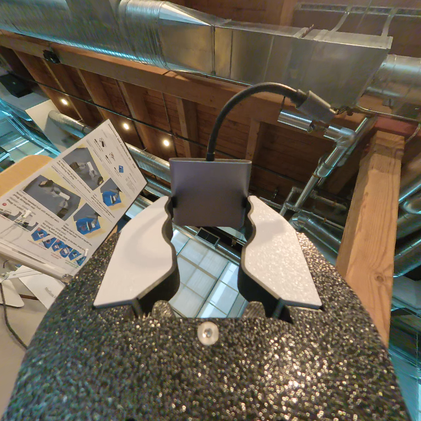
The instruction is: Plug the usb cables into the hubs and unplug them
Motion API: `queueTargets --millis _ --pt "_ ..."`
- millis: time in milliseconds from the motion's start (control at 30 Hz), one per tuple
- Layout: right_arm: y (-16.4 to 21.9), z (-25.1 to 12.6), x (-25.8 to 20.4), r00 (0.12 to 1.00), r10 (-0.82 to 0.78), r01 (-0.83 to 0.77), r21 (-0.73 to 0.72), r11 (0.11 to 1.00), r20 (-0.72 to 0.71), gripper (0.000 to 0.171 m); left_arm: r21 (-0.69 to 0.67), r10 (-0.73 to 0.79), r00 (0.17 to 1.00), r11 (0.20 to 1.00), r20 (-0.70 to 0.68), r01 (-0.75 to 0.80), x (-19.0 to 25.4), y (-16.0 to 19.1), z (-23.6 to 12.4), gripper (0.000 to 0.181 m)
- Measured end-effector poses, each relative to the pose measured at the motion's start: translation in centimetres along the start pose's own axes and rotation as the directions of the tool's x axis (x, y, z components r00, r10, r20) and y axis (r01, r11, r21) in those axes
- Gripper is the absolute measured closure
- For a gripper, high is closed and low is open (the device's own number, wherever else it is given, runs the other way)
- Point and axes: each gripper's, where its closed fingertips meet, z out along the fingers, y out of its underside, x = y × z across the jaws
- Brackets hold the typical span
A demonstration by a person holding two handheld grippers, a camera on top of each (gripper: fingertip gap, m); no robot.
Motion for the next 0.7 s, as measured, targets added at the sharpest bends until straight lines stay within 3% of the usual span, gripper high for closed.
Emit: queueTargets --millis 133,300,467,700 --pt "0.9 -0.5 1.3 0.955 -0.298 0.293 -0.208 0.933 0.007 0.155 0.008 -0.004 1.000 1.000 0.006 0.004 -0.2 -0.3 -0.1 0.121" --pt "1.6 -1.0 4.0 0.861 -0.508 0.497 -0.272 0.824 0.032 0.152 0.009 0.008 1.000 1.000 0.009 -0.008 -0.1 -0.6 -0.3 0.121" --pt "1.6 -2.1 4.2 0.826 -0.559 0.535 -0.212 0.818 -0.071 0.150 0.011 0.011 1.000 1.000 0.003 -0.011 -0.1 -1.1 -0.4 0.121" --pt "-0.8 -2.7 1.4 0.893 -0.438 0.441 0.005 0.898 -0.099 0.132 -0.005 -0.009 1.000 1.000 -0.003 0.009 -0.4 -0.2 -0.1 0.121"
